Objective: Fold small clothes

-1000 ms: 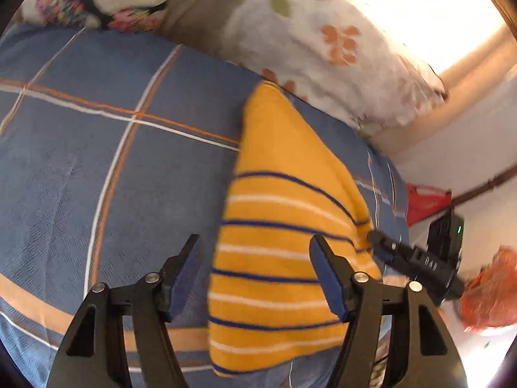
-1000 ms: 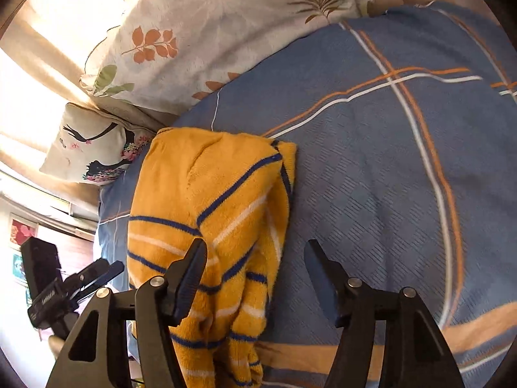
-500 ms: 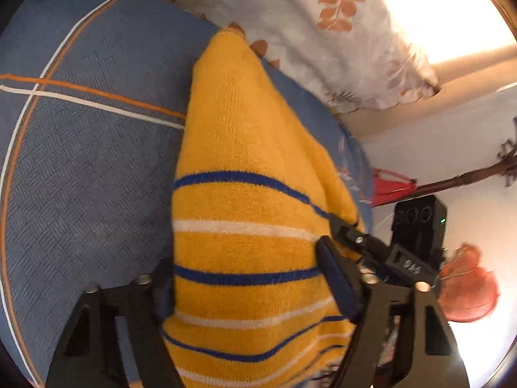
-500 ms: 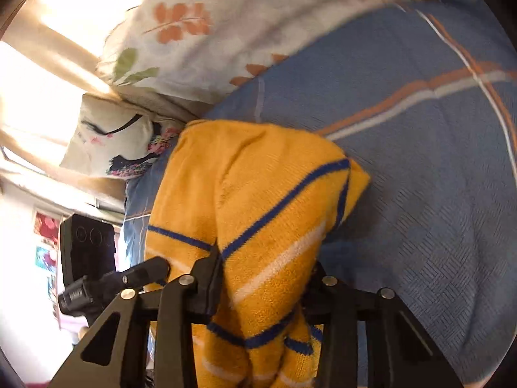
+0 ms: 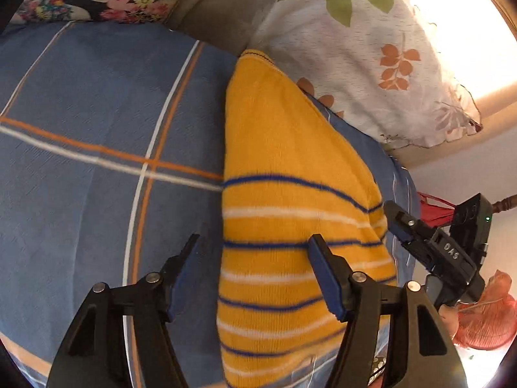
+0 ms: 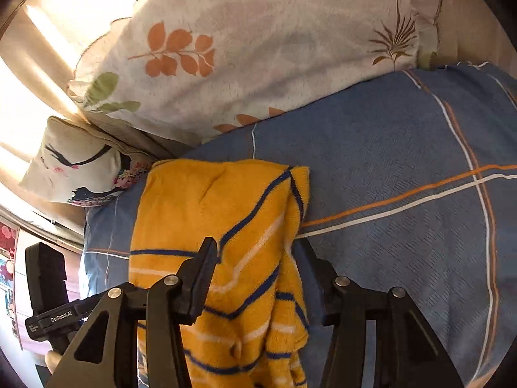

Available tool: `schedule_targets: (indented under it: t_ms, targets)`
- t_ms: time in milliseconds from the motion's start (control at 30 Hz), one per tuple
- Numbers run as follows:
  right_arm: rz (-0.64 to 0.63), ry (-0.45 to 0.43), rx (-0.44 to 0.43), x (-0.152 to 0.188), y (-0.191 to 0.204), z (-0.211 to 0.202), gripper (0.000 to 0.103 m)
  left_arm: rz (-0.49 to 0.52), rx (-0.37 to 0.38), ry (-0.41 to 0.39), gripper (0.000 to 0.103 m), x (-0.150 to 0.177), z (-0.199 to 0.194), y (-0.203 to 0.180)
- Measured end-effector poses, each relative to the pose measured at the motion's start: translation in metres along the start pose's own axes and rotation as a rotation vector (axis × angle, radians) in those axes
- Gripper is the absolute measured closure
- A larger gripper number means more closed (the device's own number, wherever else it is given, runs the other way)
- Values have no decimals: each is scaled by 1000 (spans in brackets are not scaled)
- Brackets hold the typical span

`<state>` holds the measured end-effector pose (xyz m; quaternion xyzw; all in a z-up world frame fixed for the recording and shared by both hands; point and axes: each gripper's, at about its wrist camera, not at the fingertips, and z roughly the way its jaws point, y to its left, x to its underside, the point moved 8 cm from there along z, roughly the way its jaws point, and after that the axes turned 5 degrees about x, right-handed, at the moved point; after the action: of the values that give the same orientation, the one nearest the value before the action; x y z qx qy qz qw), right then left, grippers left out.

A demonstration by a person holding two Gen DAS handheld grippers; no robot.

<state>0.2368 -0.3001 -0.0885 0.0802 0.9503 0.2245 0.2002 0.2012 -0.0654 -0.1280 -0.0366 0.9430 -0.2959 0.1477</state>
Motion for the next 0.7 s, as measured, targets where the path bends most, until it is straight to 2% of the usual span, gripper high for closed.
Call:
schedule_targets:
  t_ms: [100, 167, 267, 300, 333, 400, 433, 500, 533, 600, 700]
  targets:
    - [-39, -68, -19, 12, 18, -28, 48, 44, -20, -15, 38, 20, -12, -8]
    - [-46, -79, -84, 25, 30, -36, 48, 64, -5, 0, 38, 35, -11, -13]
    - [-22, 8, -166, 55, 36, -22, 48, 81, -24, 58, 38, 48, 12, -16]
    - [7, 47, -148, 68, 28, -11, 51, 68, -25, 79, 37, 55, 16, -11]
    - [39, 75, -114, 80, 15, -3, 61, 49, -7, 107, 37, 62, 21, -7]
    - [100, 68, -124, 92, -2, -2, 72, 68, 5, 98, 36, 70, 19, -6]
    - [136, 65, -126, 97, -11, -6, 70, 101, -6, 109, 36, 74, 17, -7]
    - [174, 106, -32, 113, -35, -6, 69, 139, -12, 117, 36, 80, 15, -7]
    - [191, 107, -39, 118, -41, -9, 69, 150, -16, 126, 36, 83, 12, -6]
    - [208, 81, 18, 123, -49, -24, 64, 168, -15, 135, 36, 89, 0, -7]
    - [173, -16, 108, 118, -41, -52, 64, 204, -9, 84, 36, 88, -28, -8]
